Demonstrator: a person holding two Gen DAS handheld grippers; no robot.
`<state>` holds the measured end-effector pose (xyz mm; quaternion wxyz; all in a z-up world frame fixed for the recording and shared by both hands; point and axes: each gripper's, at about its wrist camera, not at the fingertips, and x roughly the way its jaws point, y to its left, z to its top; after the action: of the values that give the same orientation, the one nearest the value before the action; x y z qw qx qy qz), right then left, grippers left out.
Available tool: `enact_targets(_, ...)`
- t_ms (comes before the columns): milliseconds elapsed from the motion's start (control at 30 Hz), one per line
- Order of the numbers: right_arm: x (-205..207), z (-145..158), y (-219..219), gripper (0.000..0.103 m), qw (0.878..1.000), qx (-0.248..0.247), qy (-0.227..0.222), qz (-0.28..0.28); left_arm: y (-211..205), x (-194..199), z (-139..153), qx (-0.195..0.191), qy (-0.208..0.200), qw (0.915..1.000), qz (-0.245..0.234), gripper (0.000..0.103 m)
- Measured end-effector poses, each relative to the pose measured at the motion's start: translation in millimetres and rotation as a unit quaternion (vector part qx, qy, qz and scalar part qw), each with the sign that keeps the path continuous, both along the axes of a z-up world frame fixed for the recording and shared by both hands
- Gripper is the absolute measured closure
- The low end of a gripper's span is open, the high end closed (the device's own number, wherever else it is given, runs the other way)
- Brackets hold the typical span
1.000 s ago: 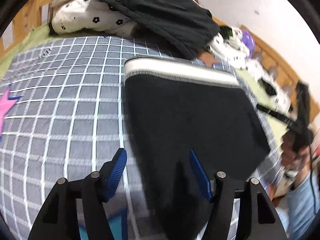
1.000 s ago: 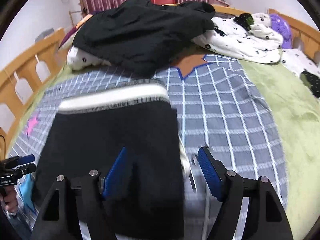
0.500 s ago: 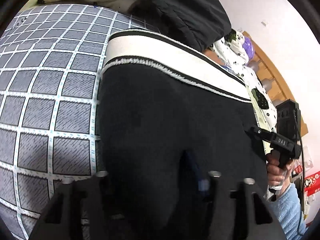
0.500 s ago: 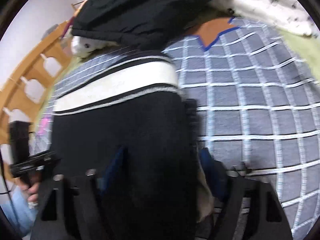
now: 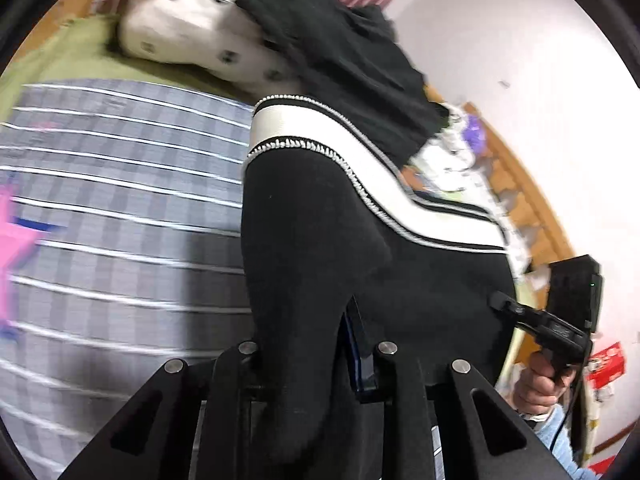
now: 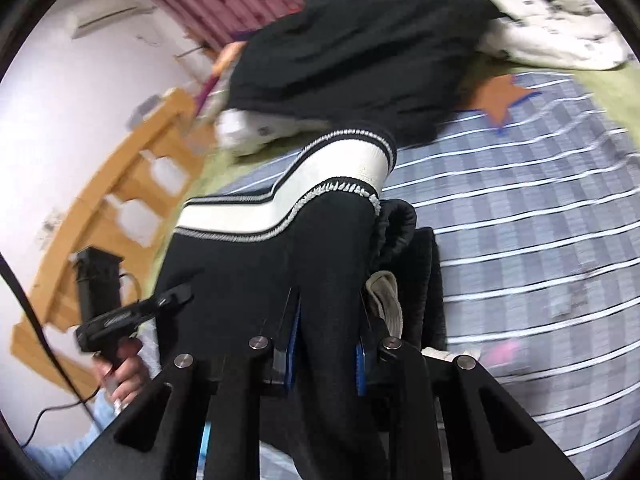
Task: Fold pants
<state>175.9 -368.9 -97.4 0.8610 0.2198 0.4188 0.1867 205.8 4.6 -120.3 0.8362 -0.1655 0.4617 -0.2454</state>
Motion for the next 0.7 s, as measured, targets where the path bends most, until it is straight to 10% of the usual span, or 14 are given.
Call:
enact_targets(167, 13.3, -36.1, 68.0, 0.081, 0.999, 0.015, 0.004, 0.039, 48.6, 8.2, -38.7, 0.072, 0.058, 0.9954, 0.025, 0.067)
enact_targets(300, 28.8, -85.2, 88.4, 0.070, 0.990, -0.138, 0.000, 0.014, 57.4, 6.9, -67.3, 0.118, 0.064, 0.9895, 0.054, 0.054)
enact_targets(400, 25.6, -68.2, 79.6, 0.061, 0.989, -0.140, 0.031, 0.024, 62.8, 3.9, -53.7, 0.126, 0.046, 0.9892, 0.059, 0.054)
enact_targets(700, 49.0, -14.6, 109.2, 0.061, 0.969, -0.228, -0.098, 0.007, 28.1, 53.9, -10.0, 0.132, -0.055, 0.9873, 0.070, 0.054)
